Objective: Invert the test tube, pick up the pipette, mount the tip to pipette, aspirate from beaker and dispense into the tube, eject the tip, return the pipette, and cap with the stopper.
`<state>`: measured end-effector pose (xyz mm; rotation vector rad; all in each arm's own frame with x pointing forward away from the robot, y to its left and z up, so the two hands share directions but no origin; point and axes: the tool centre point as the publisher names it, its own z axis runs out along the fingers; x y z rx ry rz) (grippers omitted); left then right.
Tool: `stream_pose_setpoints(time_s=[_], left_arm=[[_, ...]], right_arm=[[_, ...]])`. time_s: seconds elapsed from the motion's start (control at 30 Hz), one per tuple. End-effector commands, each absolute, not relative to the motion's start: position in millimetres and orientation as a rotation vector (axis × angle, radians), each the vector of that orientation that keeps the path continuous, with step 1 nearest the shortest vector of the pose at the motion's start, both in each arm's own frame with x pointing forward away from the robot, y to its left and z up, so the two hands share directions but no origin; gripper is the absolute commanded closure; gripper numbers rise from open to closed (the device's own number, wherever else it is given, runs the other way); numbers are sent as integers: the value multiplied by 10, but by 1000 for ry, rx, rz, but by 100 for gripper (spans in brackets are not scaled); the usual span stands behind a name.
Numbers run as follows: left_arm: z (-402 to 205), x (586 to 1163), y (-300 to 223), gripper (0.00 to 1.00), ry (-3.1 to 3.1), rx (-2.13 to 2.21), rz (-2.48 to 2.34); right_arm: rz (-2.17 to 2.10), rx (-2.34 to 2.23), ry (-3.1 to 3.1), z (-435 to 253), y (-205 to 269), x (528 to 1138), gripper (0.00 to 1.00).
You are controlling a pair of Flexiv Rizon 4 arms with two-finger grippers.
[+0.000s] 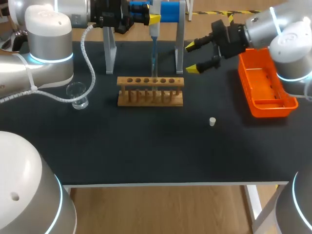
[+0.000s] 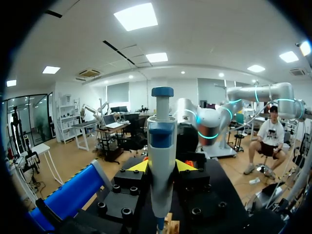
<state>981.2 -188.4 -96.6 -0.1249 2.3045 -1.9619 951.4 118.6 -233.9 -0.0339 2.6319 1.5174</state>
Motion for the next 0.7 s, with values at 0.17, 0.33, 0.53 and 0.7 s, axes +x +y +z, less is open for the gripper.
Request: stream_pose_setpoints(time_s=[0.17,0.33,0.53,0.7], left_arm=[[-962,9817,-1881,100,2306,-123,-1961],[-962,9817,-1881,100,2306,-123,-1961],[-962,9817,-1881,100,2306,-123,-1961],[-962,9817,-1881,100,2306,-123,-1961]], right_arm=[[1467,-33,2594,-1683,1013,9314,0],[1479,14,2567,-1500,982,9264,0],[1479,14,2567,-1500,982,9264,0],[1479,14,2567,-1500,982,9264,0]])
